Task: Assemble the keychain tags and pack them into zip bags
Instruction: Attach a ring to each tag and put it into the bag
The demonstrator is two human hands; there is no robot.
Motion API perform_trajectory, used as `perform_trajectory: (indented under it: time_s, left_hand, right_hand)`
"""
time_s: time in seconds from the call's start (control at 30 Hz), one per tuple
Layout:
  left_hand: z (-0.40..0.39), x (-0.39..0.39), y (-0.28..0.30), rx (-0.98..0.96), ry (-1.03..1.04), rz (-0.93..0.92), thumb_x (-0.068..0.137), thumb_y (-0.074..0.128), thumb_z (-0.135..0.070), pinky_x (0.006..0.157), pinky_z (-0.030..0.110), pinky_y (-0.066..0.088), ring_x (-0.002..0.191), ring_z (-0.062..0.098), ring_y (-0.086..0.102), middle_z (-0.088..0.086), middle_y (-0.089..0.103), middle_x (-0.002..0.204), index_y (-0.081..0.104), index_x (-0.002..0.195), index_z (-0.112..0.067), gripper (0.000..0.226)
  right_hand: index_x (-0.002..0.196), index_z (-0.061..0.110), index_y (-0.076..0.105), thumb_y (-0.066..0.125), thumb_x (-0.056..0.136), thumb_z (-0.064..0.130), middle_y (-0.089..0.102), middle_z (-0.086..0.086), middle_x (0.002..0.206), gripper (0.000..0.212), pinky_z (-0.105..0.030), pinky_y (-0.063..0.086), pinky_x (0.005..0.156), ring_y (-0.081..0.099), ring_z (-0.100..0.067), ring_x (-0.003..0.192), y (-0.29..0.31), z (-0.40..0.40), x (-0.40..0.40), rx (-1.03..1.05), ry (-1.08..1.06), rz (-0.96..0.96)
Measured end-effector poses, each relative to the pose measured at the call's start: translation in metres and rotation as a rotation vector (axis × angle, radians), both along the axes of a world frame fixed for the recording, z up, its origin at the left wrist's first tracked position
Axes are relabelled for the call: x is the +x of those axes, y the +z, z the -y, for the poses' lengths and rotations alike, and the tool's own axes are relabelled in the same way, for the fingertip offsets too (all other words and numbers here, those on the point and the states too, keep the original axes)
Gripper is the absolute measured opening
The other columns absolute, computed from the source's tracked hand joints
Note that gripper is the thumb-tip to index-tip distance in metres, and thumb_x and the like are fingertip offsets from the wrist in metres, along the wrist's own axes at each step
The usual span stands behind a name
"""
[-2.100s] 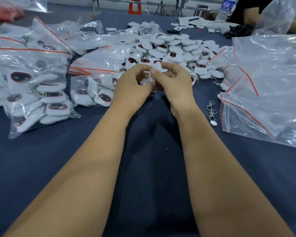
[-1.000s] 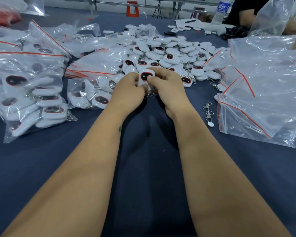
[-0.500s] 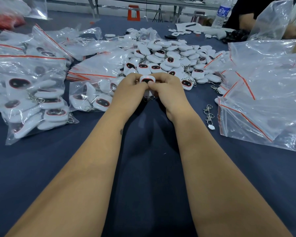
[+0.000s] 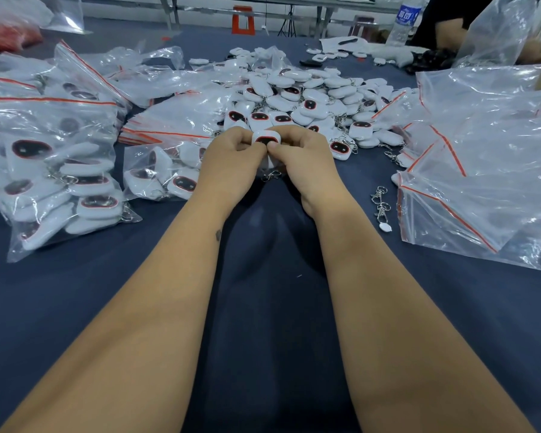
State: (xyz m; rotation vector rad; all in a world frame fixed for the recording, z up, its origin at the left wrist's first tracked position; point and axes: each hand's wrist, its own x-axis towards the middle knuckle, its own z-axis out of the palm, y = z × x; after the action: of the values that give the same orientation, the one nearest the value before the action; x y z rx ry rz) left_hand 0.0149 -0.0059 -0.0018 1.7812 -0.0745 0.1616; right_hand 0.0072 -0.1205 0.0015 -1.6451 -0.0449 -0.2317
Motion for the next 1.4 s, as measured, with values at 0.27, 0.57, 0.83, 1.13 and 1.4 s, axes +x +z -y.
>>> perform_trajectory:
  time_s: [0.27,0.57,0.83,1.13,1.4]
  left_hand:
    - [0.0,-0.003,0.0,-0.036,0.002,0.087,0.087,0.058,-0.018,0.065,0.024,0.048,0.066,0.005,0.063,-0.007,0.073,0.085,0.069,0.099,-0.03,0.02]
    - [-0.015,-0.002,0.001,0.716,0.326,0.244,0.082,0.056,-0.021,0.066,0.032,0.032,0.086,0.026,0.053,0.002,0.064,0.099,0.058,0.099,-0.018,0.018]
    - [-0.013,-0.005,0.003,0.634,0.348,0.151,0.079,0.054,-0.016,0.06,0.032,0.03,0.08,0.023,0.045,-0.001,0.057,0.086,0.062,0.098,-0.016,0.021]
    - [-0.011,-0.009,0.013,0.184,0.322,0.113,0.074,0.057,-0.023,0.059,0.029,0.049,0.064,0.021,0.065,-0.004,0.067,0.067,0.068,0.081,-0.015,0.016]
    - [-0.01,-0.007,0.014,-0.085,0.41,0.127,0.079,0.051,-0.022,0.07,0.042,0.056,0.068,0.026,0.063,-0.003,0.06,0.067,0.06,0.071,-0.019,0.012]
  right_hand:
    - [0.101,0.018,0.065,0.057,0.094,0.005,0.068,-0.004,0.09,0.017,-0.024,0.053,0.073,0.064,-0.012,0.08,0.001,-0.003,-0.002,0.029,-0.047,0.063]
    - [0.097,0.029,0.051,0.048,0.101,0.013,0.064,0.007,0.079,0.017,-0.014,0.049,0.057,0.061,-0.007,0.065,0.004,-0.003,-0.003,0.242,-0.181,0.067]
    - [0.112,0.01,0.048,0.05,0.098,0.005,0.065,-0.006,0.085,0.015,-0.026,0.053,0.07,0.066,-0.017,0.073,0.005,-0.003,0.006,0.462,-0.098,-0.017]
    - [0.101,0.01,0.041,0.046,0.096,-0.007,0.06,-0.019,0.098,0.019,-0.035,0.06,0.081,0.073,-0.028,0.084,0.01,-0.009,0.002,0.753,0.214,0.053]
    - [0.098,0.015,0.045,0.051,0.097,0.0,0.067,-0.01,0.097,0.017,-0.025,0.058,0.079,0.072,-0.02,0.084,0.004,-0.017,0.003,0.396,0.092,0.004]
